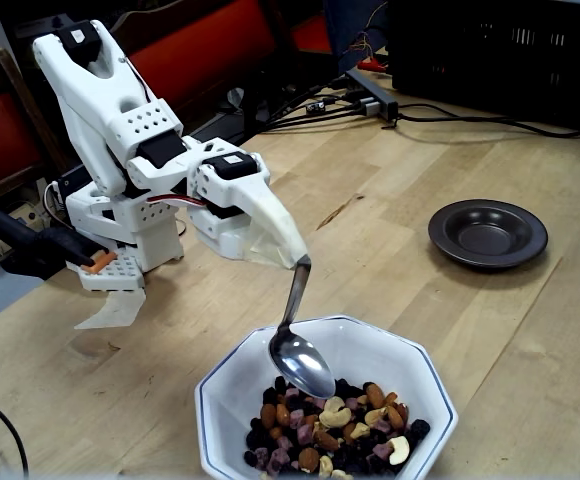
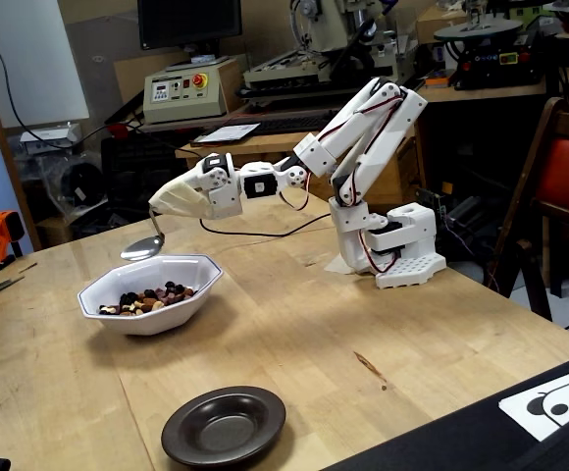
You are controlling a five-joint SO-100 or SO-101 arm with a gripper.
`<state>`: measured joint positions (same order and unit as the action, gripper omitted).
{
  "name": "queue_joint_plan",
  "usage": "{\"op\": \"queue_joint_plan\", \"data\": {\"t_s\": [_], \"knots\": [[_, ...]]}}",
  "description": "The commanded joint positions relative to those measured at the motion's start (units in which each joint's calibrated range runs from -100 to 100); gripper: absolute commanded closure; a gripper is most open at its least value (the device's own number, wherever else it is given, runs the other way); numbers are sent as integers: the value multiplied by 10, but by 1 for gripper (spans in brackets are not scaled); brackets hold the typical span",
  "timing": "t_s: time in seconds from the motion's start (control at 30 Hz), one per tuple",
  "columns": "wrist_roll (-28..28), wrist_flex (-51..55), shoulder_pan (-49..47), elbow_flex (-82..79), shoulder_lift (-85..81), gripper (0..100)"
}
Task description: Use spoon to transfer food from the white bowl to brown plate
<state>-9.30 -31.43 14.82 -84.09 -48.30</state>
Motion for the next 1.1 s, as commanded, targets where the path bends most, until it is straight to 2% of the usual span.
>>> {"op": "queue_joint_plan", "data": {"t_s": [0.0, 0.23, 1.07], "knots": [[-23, -12, 5, 13, -5, 98], [-88, -15, 5, 14, -4, 98], [-95, -16, 3, -35, -3, 98]]}}
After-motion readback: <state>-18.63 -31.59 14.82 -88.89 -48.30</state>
